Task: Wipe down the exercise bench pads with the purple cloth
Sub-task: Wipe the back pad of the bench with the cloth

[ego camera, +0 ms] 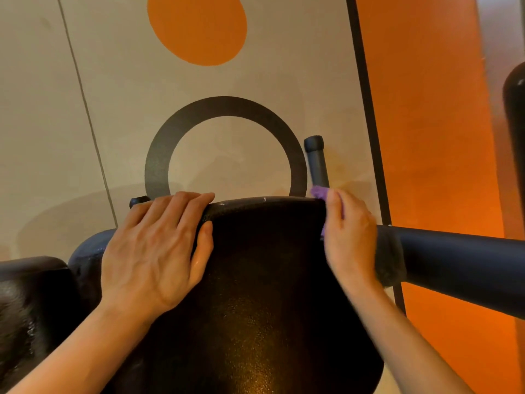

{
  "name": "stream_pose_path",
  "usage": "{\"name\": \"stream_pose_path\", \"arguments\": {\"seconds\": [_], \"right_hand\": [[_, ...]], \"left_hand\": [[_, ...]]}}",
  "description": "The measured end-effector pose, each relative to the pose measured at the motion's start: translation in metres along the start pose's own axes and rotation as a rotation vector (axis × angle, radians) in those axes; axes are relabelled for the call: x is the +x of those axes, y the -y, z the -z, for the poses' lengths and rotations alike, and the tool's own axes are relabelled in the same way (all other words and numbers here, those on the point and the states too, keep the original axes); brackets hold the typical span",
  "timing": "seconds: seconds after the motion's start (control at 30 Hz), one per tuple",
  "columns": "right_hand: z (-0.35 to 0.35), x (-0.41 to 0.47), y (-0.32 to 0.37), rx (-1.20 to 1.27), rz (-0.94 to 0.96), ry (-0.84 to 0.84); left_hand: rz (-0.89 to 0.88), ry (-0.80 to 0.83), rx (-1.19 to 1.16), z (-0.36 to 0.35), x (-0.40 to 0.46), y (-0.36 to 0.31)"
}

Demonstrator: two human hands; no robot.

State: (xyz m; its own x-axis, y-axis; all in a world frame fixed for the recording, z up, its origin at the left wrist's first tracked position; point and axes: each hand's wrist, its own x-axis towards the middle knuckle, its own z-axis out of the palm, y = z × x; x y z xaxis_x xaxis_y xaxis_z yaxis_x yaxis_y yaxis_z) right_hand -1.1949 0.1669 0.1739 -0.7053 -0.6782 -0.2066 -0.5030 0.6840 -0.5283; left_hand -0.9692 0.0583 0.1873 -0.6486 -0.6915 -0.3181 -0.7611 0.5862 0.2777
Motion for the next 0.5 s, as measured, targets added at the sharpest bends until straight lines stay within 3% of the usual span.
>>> {"name": "stream_pose_path", "arguments": {"seconds": [0.07, 0.13, 0.2, 0.3, 0.37, 0.43, 0.5], "right_hand": [[-0.029, -0.012, 0.042, -0.08, 0.159, 0.003], [-0.052, -0.03, 0.077, -0.102, 0.396, 0.109], [-0.044, -0.024, 0.068, -0.127, 0.508, 0.2], [-0.009, -0.002, 0.015, -0.069, 0.265, 0.156], [-0.01, -0.005, 0.015, -0.045, 0.126, 0.06], [-0.034, -0.02, 0.047, -0.103, 0.187, 0.021], [-0.049, -0.035, 0.071, -0.119, 0.38, 0.093]], "left_hand": [[0.002, -0.004, 0.004, 0.0, -0.001, 0.0], [0.008, -0.004, 0.008, 0.0, -0.001, 0.001], [0.007, 0.003, 0.001, 0.0, -0.001, 0.001], [-0.006, -0.004, -0.021, -0.001, 0.0, 0.003], [-0.015, -0.002, -0.033, -0.001, -0.001, 0.003], [-0.025, -0.013, -0.036, -0.002, -0.002, 0.003], [-0.022, -0.018, -0.025, -0.001, -0.001, 0.004]]}}
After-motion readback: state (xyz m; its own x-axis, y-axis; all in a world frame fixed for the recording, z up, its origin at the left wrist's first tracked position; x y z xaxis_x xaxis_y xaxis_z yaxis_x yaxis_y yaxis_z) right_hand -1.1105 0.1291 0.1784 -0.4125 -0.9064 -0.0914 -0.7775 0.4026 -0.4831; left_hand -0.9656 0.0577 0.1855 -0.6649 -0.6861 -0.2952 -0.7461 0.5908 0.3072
